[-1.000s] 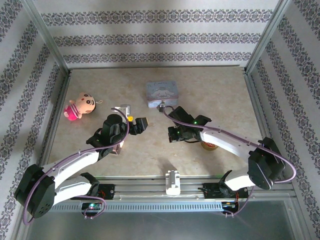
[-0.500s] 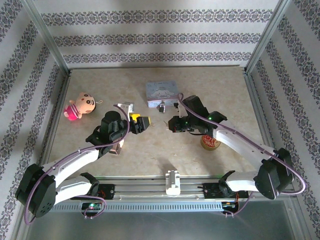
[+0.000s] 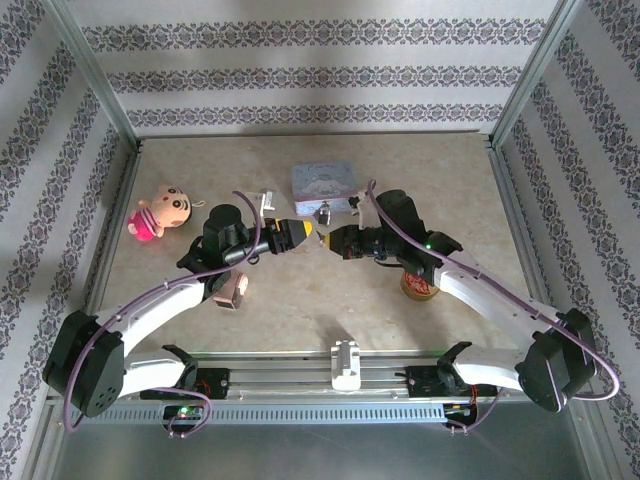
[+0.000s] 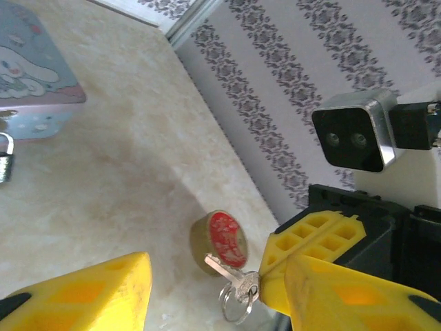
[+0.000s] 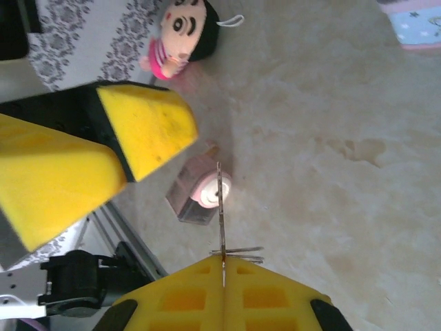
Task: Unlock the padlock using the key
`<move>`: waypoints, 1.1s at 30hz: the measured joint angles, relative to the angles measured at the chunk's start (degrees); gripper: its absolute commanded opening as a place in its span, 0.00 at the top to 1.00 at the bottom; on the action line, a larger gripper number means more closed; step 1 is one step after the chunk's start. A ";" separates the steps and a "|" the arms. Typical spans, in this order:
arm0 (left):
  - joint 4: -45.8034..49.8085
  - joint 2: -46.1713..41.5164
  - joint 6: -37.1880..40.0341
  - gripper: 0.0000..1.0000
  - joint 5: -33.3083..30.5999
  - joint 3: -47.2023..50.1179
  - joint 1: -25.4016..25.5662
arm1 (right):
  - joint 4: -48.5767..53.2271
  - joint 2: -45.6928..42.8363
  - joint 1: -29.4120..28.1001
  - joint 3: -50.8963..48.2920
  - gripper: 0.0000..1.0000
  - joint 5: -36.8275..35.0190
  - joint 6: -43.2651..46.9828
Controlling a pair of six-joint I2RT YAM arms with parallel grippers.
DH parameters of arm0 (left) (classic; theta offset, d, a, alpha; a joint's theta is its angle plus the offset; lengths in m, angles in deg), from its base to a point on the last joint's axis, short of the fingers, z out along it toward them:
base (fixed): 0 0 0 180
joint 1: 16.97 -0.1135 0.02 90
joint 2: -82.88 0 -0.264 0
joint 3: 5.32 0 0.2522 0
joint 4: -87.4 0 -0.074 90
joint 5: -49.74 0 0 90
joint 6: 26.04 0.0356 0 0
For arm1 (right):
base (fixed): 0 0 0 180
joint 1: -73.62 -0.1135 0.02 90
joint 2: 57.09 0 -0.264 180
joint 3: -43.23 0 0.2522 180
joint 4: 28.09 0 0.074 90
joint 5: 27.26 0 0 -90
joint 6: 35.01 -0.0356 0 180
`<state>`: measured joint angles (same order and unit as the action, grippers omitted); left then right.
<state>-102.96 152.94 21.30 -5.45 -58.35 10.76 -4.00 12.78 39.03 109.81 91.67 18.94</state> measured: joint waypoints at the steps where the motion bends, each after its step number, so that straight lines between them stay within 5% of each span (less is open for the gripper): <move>1: -0.96 0.39 -0.96 0.47 0.98 0.00 -0.11 | -0.63 -0.28 0.00 -0.15 1.00 0.28 -0.26; 11: -9.11 3.98 -7.72 0.51 6.14 0.02 -0.85 | -4.85 -1.36 0.00 -1.81 1.00 1.88 -3.10; 26: -14.12 6.43 -11.72 0.77 8.81 0.02 -0.85 | -7.65 -0.63 0.00 -1.90 1.00 3.37 -4.76; 33: -15.58 6.88 -12.09 1.00 9.35 0.02 -0.85 | -7.61 -0.07 0.00 -2.12 1.00 3.52 -4.79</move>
<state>-118.54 159.83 9.22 3.91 -58.33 9.91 -11.61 12.71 39.03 107.69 95.18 14.15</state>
